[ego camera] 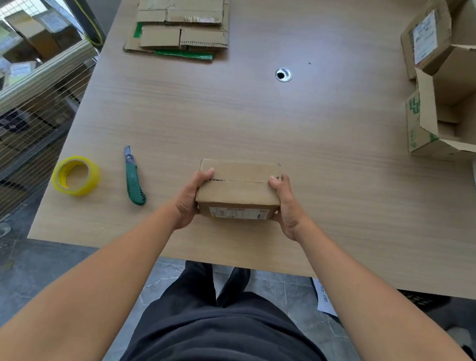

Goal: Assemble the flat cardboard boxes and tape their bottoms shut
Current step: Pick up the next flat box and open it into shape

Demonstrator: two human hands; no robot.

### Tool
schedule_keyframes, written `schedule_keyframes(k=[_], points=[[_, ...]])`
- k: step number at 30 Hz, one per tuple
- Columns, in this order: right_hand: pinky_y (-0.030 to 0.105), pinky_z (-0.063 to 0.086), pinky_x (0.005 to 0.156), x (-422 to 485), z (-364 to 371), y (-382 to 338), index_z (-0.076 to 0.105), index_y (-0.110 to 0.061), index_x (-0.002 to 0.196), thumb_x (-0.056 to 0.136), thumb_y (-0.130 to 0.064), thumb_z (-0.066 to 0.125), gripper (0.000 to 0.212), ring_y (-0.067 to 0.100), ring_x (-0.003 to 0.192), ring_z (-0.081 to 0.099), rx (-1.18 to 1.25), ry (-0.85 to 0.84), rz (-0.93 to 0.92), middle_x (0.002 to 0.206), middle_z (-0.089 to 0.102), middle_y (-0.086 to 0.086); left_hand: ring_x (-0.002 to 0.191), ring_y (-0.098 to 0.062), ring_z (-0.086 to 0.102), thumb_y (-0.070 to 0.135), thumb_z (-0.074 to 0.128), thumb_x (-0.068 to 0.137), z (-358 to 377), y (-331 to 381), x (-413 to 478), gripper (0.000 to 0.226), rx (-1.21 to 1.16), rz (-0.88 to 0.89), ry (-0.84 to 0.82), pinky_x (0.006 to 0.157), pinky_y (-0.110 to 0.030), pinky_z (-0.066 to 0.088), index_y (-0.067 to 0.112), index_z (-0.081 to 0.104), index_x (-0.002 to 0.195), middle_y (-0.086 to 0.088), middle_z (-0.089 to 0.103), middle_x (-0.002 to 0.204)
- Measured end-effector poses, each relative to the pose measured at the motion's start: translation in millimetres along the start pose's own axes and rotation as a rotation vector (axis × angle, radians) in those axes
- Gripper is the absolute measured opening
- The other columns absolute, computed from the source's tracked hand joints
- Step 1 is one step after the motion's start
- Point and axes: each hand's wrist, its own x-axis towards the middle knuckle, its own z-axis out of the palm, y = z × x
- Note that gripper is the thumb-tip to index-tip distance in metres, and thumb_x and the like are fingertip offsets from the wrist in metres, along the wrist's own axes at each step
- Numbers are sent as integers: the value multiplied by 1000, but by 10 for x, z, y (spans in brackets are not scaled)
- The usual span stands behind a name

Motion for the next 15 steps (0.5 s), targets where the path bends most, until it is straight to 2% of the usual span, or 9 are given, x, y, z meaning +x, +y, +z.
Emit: schedule_keyframes(k=[2, 5, 8, 10, 12, 13, 14, 15], points=[[45, 45, 94, -29, 33, 116, 45, -31, 131, 75, -68, 59, 68, 19, 108, 56, -24, 13, -17, 121, 55, 0, 101, -25, 64, 68, 65, 68, -25, -78, -46, 88, 16, 27, 27, 78, -39, 50, 14, 55, 137, -7, 68, 116], [46, 27, 121, -59, 81, 236, 38, -31, 148, 81, -69, 54, 79, 16, 138, 41, -131, 62, -75, 150, 43, -4, 105, -21, 63, 56, 65, 79, -45, -60, -48, 67, 21, 116, 74, 82, -38, 53, 20, 55, 135, -4, 65, 122], [41, 27, 123, -57, 149, 283, 25, -34, 158, 90, -66, 50, 79, 10, 145, 36, -252, 92, -123, 159, 37, -8, 107, -14, 65, 50, 65, 89, -87, -4, -40, 46, 78, 188, 107, 81, -33, 57, 40, 52, 132, 7, 64, 126], [38, 29, 122, -48, 207, 243, 24, -32, 159, 97, -60, 49, 72, 5, 143, 35, -393, 153, -213, 160, 37, -7, 110, -8, 64, 47, 64, 94, -112, -9, -38, 47, 208, 254, 142, 84, -24, 55, 46, 42, 136, 11, 60, 128], [38, 32, 118, -1, 262, 152, 28, -26, 157, 103, -45, 50, 62, 11, 141, 35, -678, 310, -439, 157, 38, -2, 111, -6, 61, 48, 61, 96, -117, 11, -7, 60, 315, 290, 160, 84, -18, 52, 39, 30, 146, 9, 56, 131], [42, 34, 117, 41, 309, 101, 32, -23, 155, 103, -37, 50, 57, 19, 142, 35, -851, 359, -580, 156, 39, 2, 110, -5, 60, 49, 60, 96, -113, 44, 21, 64, 346, 301, 172, 80, -15, 51, 34, 27, 149, 7, 54, 130], [47, 31, 119, 78, 378, 47, 34, -23, 154, 104, -34, 49, 54, 25, 146, 31, -1033, 345, -667, 157, 36, 5, 108, -5, 59, 49, 59, 97, -110, 82, 51, 65, 375, 308, 188, 75, -14, 51, 31, 25, 149, 6, 54, 128], [51, 22, 123, 103, 464, 5, 33, -26, 155, 104, -38, 45, 53, 28, 151, 22, -1204, 279, -678, 162, 30, 4, 106, -6, 60, 49, 58, 98, -107, 120, 82, 65, 399, 308, 206, 74, -15, 52, 29, 24, 150, 3, 55, 127]])
